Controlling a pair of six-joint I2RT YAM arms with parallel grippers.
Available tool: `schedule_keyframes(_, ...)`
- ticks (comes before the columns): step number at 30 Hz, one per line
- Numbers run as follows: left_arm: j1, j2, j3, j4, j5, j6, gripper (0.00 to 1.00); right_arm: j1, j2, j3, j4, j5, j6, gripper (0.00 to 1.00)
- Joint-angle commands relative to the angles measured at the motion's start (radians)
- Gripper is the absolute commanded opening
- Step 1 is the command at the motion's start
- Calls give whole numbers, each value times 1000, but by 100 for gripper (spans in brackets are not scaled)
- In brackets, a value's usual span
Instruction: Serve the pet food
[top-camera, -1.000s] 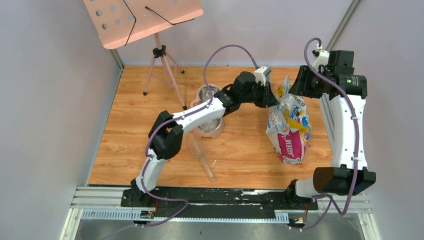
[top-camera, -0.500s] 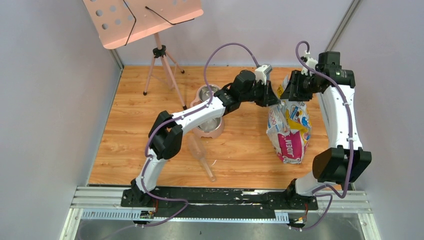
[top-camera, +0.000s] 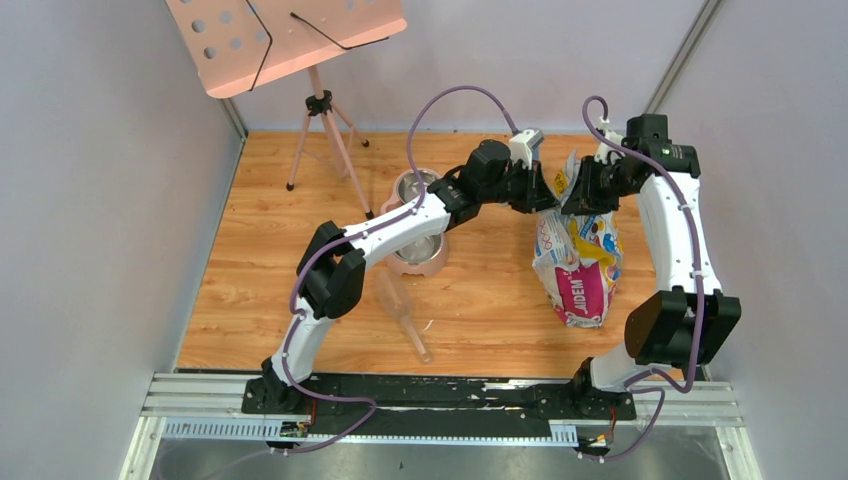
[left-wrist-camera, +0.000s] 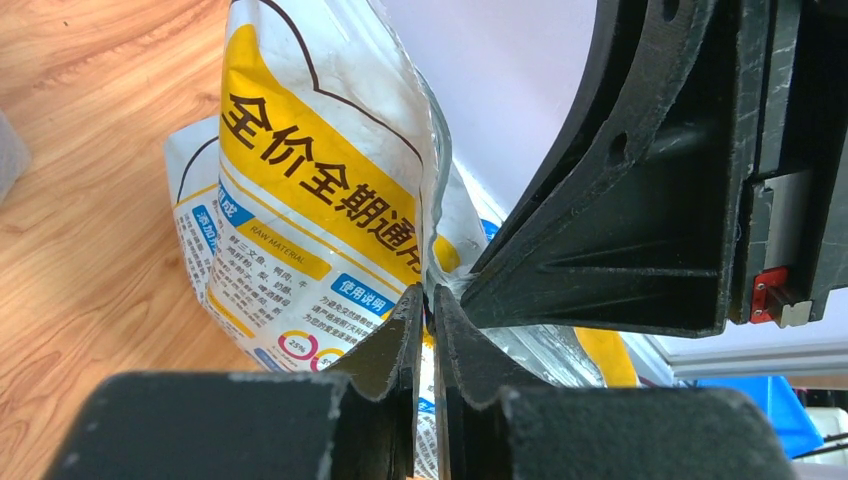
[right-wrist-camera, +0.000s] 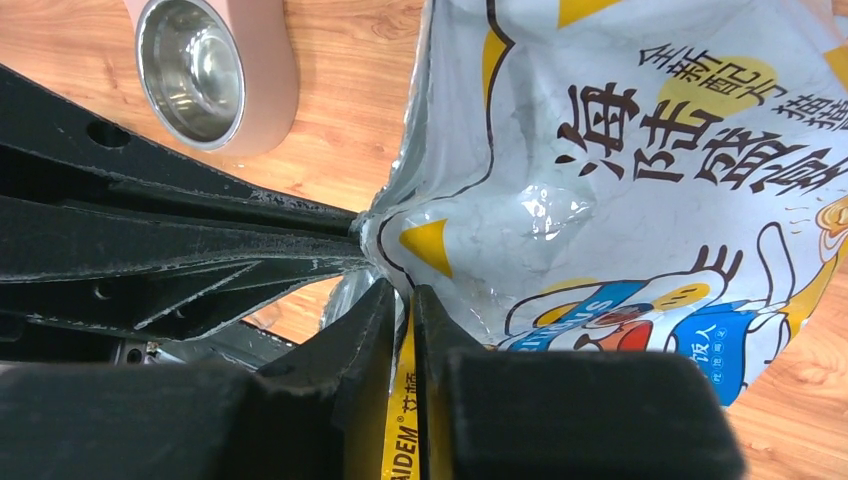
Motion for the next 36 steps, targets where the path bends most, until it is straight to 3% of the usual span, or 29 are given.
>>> schedule_keyframes(1, 3, 19, 3, -12, 6, 14, 14, 3, -33, -21, -5, -4, -5, 13)
schedule_keyframes(2, 3, 19, 3, -13, 5, 15, 14, 4, -33, -26, -8, -7, -3, 13)
schedule_keyframes(4, 3, 19, 1, -13, 6, 17, 14, 3, -42, -25, -9, 8, -11, 0)
schedule_keyframes(11, 3, 16, -21, -31, 4, 34, 14, 4, -86, 227, 25, 352, -60, 0)
schedule_keyframes(15, 3, 17, -30, -44, -2, 37, 13, 4, -106, 373, 14, 459, -96, 0)
schedule_keyframes(18, 4, 15, -30, -49, -5, 46, 12, 5, -132, 394, 15, 555, -114, 0)
schedule_keyframes(21, 14, -2, -11, -34, 9, 64, 13, 4, -168, 338, 23, 549, -118, 0)
schedule_keyframes(23, 27, -26, 18, 14, 74, 78, 23, 4, -193, 291, 37, 506, -102, 0)
schedule_keyframes(26, 46, -83, 55, 78, 143, 93, 51, 4, -208, 251, 56, 435, -86, 0)
schedule_keyframes(28, 46, -116, 88, 34, 112, 109, 58, 4, -206, 241, 65, 417, -77, 0)
schedule_keyframes(32, 35, -124, 148, -163, -42, 94, 63, 4, -200, 237, 89, 385, -51, 0)
schedule_keyframes(36, 8, -111, 110, -223, -108, 121, 63, 4, -184, 261, 95, 350, -30, 0)
